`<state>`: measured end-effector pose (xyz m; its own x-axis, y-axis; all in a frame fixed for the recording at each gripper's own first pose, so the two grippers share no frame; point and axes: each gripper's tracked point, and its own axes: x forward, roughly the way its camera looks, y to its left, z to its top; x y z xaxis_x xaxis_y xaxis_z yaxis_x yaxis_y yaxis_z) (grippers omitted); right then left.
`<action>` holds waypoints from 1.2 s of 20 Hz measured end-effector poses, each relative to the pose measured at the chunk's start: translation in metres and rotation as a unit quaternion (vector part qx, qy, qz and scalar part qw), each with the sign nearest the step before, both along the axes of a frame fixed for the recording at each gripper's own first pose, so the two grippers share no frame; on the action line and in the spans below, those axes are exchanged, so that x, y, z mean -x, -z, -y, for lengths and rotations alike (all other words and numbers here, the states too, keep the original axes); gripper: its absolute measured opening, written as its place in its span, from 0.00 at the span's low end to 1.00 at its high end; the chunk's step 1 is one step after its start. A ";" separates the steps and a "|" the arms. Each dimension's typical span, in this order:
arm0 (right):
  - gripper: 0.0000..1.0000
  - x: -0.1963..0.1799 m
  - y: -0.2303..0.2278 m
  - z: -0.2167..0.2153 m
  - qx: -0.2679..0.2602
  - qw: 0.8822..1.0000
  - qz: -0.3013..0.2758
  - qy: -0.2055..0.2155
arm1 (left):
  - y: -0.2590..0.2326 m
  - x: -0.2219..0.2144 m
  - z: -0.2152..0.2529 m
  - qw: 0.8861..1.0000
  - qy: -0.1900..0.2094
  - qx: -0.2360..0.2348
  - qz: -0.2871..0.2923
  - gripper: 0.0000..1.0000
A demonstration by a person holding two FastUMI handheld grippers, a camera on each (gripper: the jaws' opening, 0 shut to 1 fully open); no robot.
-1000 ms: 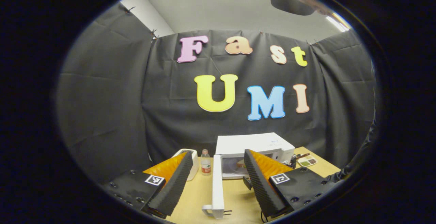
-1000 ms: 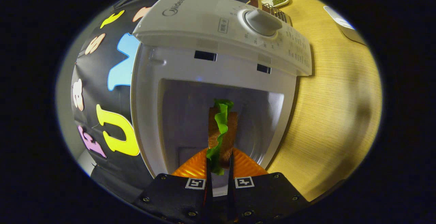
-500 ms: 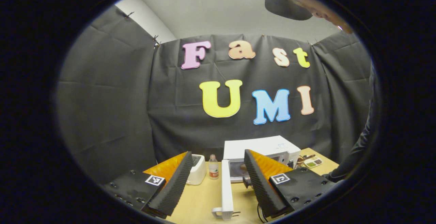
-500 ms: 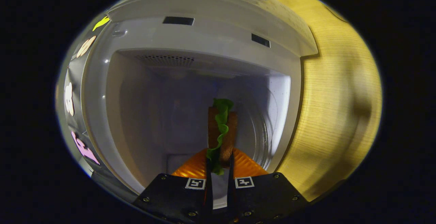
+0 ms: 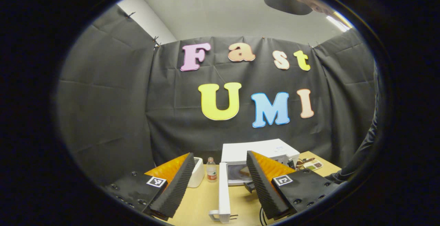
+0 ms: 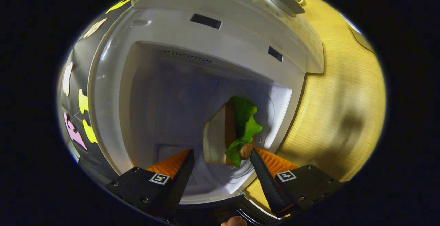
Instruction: Open the microwave oven with the left hand, put the food in, and close the microwave oven.
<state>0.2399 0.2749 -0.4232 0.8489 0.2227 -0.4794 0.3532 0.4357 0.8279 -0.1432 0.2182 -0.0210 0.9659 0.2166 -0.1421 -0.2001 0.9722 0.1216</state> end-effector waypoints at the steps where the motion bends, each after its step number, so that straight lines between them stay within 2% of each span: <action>1: 0.97 0.004 -0.001 0.002 0.000 1.000 0.003 -0.004 | -0.001 -0.001 0.003 1.000 0.003 0.002 0.001 0.96; 3: 0.97 0.017 -0.005 0.006 0.018 0.999 0.008 -0.028 | 0.002 -0.001 0.010 1.000 0.010 0.006 0.004 0.96; 5: 0.97 0.032 -0.017 0.007 0.053 0.996 0.030 -0.069 | 0.002 -0.004 0.016 1.000 0.015 0.008 0.005 0.96; 7: 0.97 0.052 -0.029 0.015 0.128 0.982 0.056 -0.124 | 0.004 -0.006 0.022 1.000 0.020 0.012 0.007 0.96; 10: 0.97 0.076 -0.063 0.033 0.246 0.942 0.117 -0.196 | 0.014 -0.011 0.031 0.999 0.031 0.022 0.005 0.96; 14: 0.97 0.111 -0.107 0.058 0.344 0.888 0.169 -0.254 | 0.022 -0.024 0.041 0.998 0.047 0.031 0.000 0.96; 15: 0.97 0.119 -0.118 0.070 0.360 0.878 0.181 -0.260 | 0.024 -0.027 0.044 0.998 0.051 0.033 0.001 0.96; 18: 0.97 0.133 -0.159 0.098 0.391 0.860 0.215 -0.248 | 0.028 -0.034 0.052 0.997 0.059 0.045 0.003 0.96; 21: 0.97 0.149 -0.210 0.124 0.436 0.832 0.255 -0.230 | 0.031 -0.042 0.058 0.996 0.065 0.054 0.003 0.96; 24: 0.96 0.175 -0.264 0.144 0.473 0.809 0.282 -0.205 | 0.034 -0.047 0.061 0.997 0.066 0.038 0.001 0.96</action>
